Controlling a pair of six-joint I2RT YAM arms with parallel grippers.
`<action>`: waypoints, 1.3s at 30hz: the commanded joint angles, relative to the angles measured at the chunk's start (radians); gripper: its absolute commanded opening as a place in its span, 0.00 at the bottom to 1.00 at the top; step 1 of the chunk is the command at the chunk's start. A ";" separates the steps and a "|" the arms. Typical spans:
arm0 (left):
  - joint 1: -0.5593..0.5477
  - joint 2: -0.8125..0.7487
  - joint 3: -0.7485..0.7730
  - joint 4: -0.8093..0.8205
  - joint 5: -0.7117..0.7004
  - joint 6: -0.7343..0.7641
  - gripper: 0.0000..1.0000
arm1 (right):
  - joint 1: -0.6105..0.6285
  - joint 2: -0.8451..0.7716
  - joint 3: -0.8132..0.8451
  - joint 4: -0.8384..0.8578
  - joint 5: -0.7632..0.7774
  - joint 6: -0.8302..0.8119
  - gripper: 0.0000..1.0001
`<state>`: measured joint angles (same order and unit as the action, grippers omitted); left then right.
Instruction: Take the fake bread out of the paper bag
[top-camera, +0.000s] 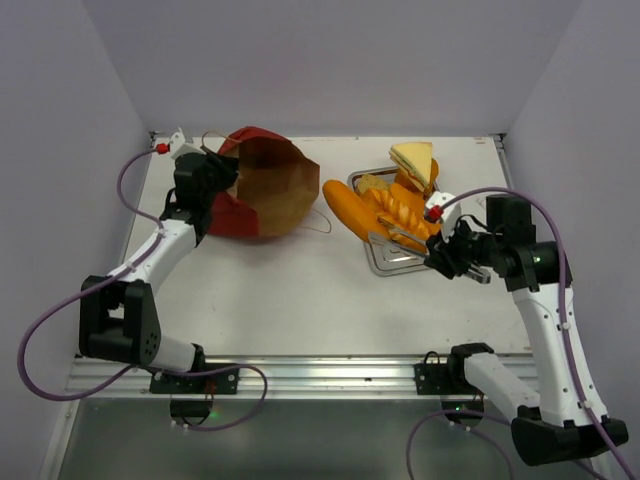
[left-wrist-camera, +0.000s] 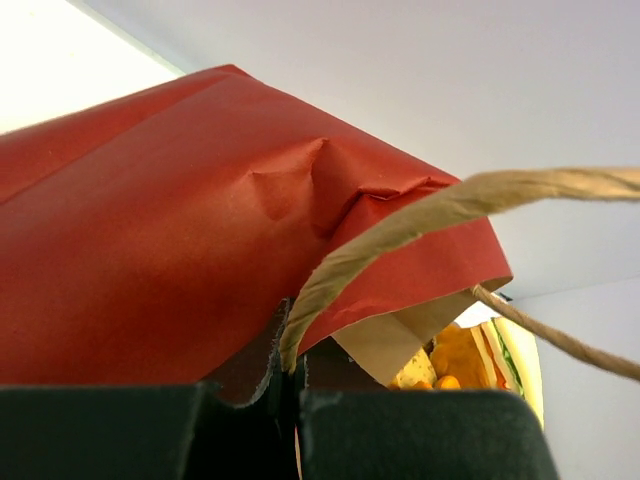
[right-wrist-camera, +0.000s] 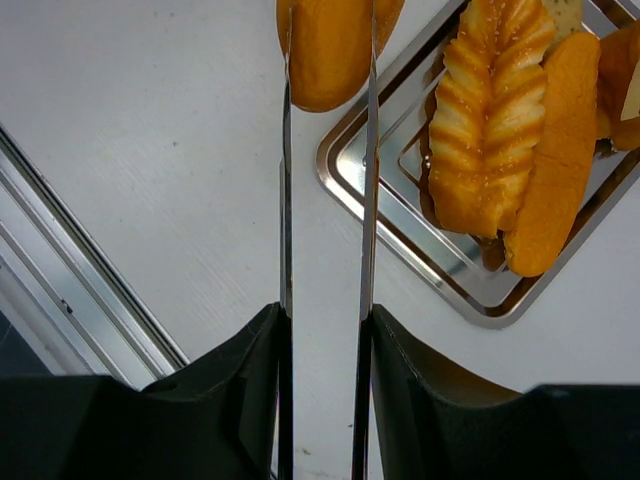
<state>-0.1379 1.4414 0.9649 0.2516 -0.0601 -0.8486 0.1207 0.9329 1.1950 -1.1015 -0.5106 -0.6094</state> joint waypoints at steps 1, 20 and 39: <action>0.021 -0.052 0.026 0.009 -0.004 0.034 0.00 | -0.010 -0.049 -0.018 -0.035 0.030 -0.092 0.00; 0.084 -0.171 -0.048 0.009 0.108 0.080 0.00 | -0.053 -0.029 -0.213 0.003 0.214 -0.199 0.00; 0.096 -0.245 -0.089 -0.005 0.148 0.094 0.00 | -0.174 0.003 -0.262 0.038 0.195 -0.217 0.00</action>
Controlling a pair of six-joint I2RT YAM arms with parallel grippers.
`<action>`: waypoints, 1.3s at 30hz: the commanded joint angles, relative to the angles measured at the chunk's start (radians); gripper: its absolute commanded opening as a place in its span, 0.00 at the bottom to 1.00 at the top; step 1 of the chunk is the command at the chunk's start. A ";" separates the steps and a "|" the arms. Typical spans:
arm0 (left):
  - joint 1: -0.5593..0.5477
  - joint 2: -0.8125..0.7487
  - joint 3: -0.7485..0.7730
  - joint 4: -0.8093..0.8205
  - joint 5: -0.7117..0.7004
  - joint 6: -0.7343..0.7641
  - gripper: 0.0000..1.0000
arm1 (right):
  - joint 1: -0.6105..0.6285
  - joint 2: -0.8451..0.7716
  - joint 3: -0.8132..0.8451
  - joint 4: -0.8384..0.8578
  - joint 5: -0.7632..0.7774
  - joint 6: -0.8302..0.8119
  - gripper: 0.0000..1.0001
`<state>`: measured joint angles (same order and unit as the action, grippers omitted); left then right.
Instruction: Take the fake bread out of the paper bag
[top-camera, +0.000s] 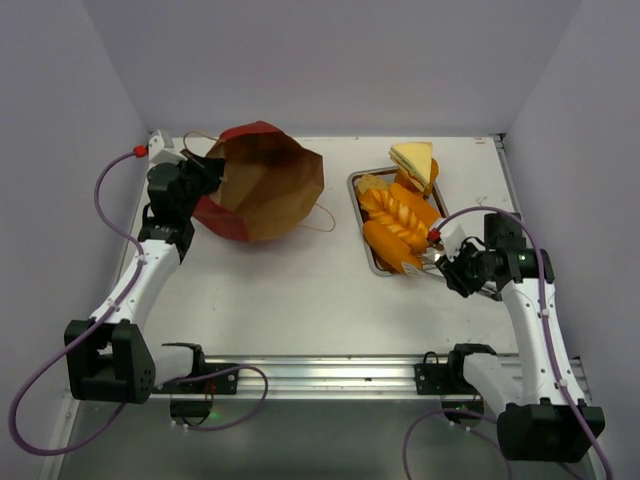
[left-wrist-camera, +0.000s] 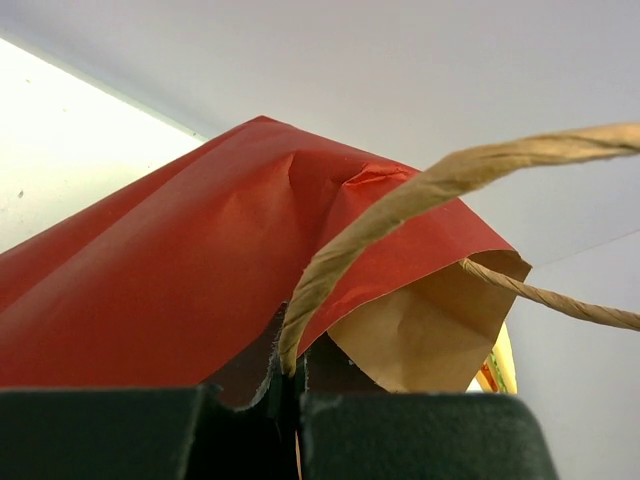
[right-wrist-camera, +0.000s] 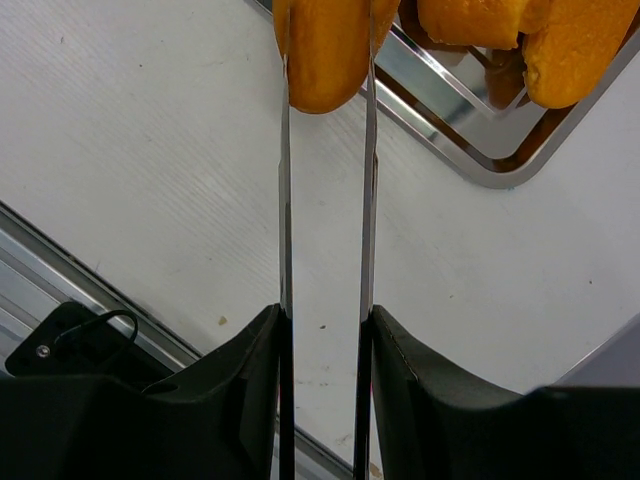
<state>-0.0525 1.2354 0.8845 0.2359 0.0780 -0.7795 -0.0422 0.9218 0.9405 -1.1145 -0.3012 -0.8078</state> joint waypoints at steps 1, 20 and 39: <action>0.010 -0.043 -0.012 0.011 0.011 0.025 0.00 | -0.012 0.018 -0.012 0.056 -0.013 -0.018 0.00; 0.010 -0.082 -0.036 -0.001 0.019 0.026 0.00 | -0.022 0.017 -0.006 0.061 -0.027 -0.001 0.43; 0.010 -0.099 -0.038 -0.009 0.019 0.031 0.00 | -0.031 0.005 0.030 0.032 -0.062 -0.007 0.52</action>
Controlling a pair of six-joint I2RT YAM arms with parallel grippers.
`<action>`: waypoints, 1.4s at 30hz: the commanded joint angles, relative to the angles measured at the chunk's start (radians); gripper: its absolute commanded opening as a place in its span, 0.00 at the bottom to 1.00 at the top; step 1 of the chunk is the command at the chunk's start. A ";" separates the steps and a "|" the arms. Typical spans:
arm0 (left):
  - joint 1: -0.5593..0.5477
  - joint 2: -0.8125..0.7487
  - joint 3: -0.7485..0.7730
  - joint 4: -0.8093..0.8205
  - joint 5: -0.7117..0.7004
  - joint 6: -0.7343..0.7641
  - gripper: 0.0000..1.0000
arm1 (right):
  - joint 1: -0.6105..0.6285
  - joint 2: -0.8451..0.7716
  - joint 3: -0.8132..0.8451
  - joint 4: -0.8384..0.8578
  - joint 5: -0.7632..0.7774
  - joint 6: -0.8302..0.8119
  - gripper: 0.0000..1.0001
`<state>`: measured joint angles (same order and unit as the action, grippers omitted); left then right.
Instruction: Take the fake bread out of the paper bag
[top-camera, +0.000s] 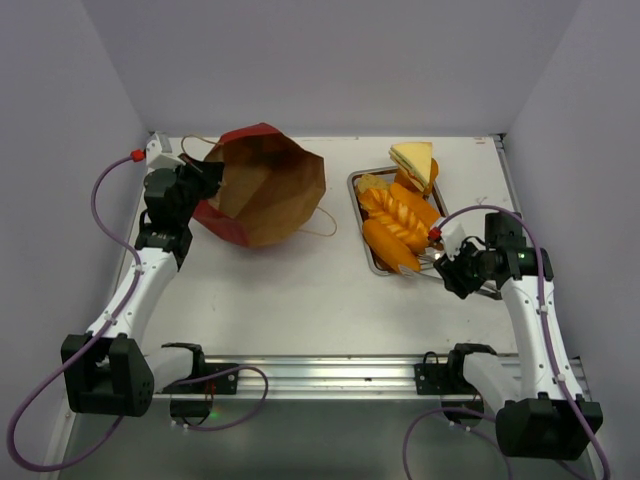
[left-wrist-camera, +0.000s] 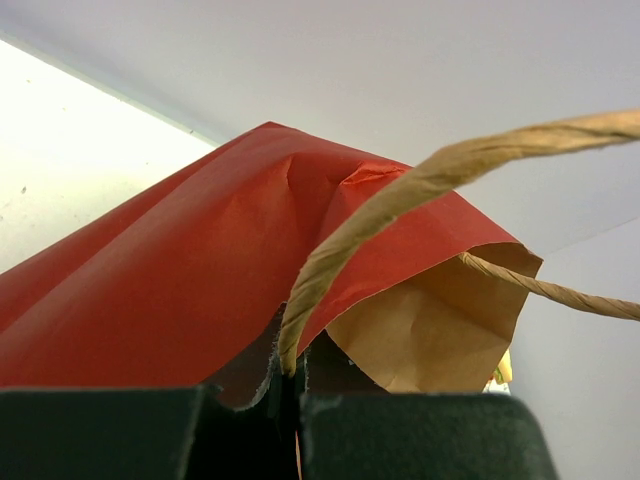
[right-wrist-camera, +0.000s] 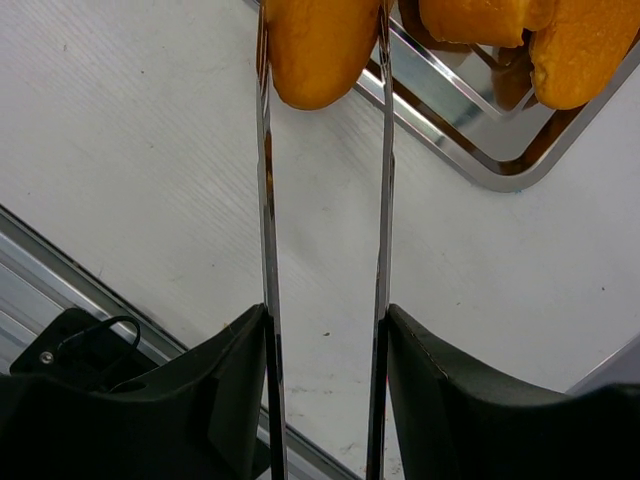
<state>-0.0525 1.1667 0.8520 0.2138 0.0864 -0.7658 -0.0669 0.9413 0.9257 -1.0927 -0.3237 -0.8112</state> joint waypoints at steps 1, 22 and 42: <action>0.011 -0.030 -0.004 0.012 0.012 0.017 0.00 | -0.007 -0.018 0.047 0.008 -0.040 -0.003 0.52; 0.011 -0.044 -0.010 0.003 0.010 0.019 0.00 | -0.007 -0.016 0.033 -0.012 -0.049 -0.020 0.55; 0.013 -0.064 0.015 -0.022 0.045 0.011 0.00 | -0.005 0.045 0.153 -0.052 -0.207 -0.048 0.50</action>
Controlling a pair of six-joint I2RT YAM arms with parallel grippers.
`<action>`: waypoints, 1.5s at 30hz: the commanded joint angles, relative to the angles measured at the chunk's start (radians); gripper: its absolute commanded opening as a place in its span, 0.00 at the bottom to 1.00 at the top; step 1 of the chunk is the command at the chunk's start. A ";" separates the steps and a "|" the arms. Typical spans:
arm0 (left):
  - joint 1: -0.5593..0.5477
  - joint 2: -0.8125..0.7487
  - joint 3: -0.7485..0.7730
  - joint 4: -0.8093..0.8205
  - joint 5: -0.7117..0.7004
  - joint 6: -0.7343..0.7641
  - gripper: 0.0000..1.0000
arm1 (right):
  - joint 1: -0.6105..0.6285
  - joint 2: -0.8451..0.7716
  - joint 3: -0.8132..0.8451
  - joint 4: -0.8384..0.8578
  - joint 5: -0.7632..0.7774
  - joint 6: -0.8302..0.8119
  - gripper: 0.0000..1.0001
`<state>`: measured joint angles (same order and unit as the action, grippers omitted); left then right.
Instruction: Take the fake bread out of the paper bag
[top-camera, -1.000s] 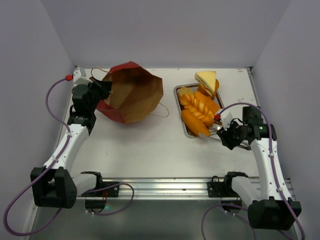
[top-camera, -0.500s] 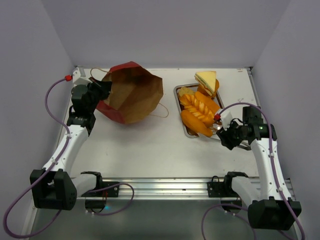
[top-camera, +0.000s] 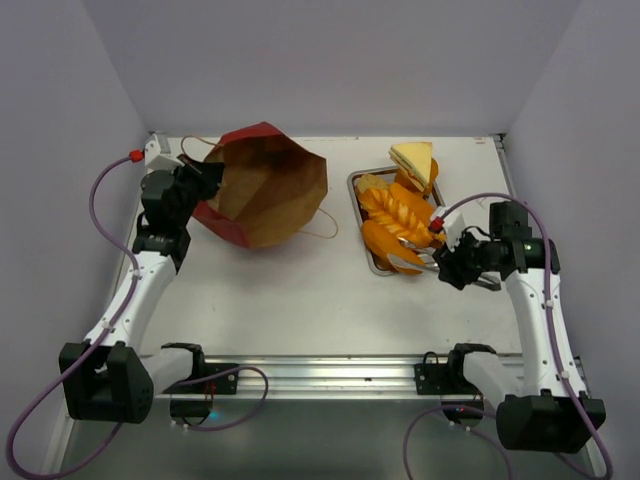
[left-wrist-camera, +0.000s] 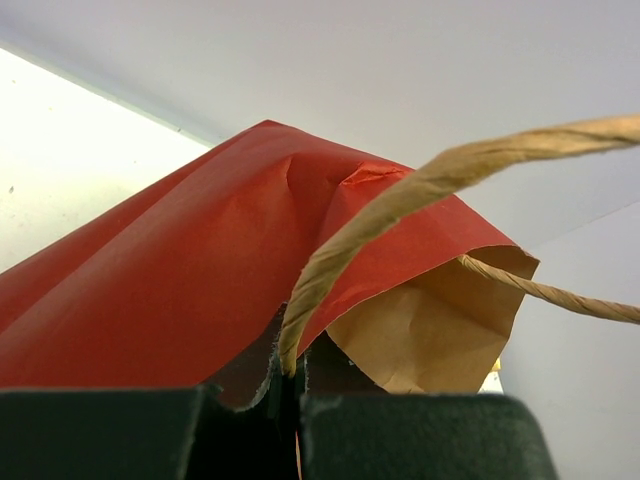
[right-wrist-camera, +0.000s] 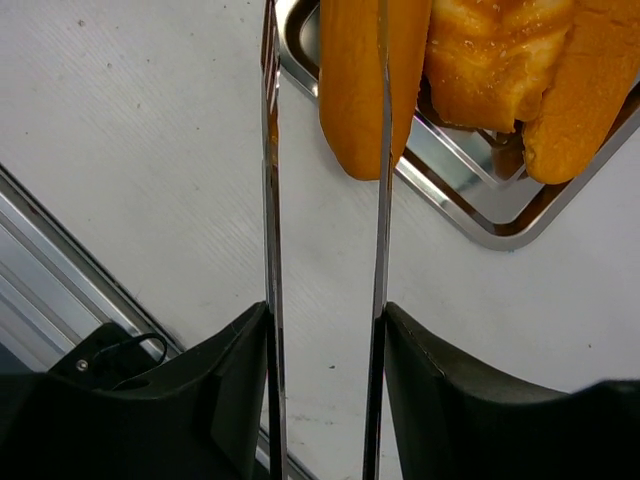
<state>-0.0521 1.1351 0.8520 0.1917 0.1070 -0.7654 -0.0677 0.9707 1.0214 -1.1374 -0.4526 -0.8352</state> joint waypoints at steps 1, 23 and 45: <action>0.011 -0.035 0.016 -0.001 0.036 0.011 0.00 | -0.006 0.022 0.069 -0.007 -0.087 -0.024 0.50; 0.251 0.247 0.137 0.064 0.502 -0.393 0.00 | 0.336 0.138 0.072 0.252 -0.212 0.195 0.45; 0.319 0.571 0.620 -0.264 0.479 -0.060 0.70 | 0.581 0.393 0.074 0.559 -0.005 0.369 0.43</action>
<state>0.2615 1.6997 1.4101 0.0246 0.5884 -0.9371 0.4751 1.3331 1.0882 -0.6678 -0.5209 -0.5079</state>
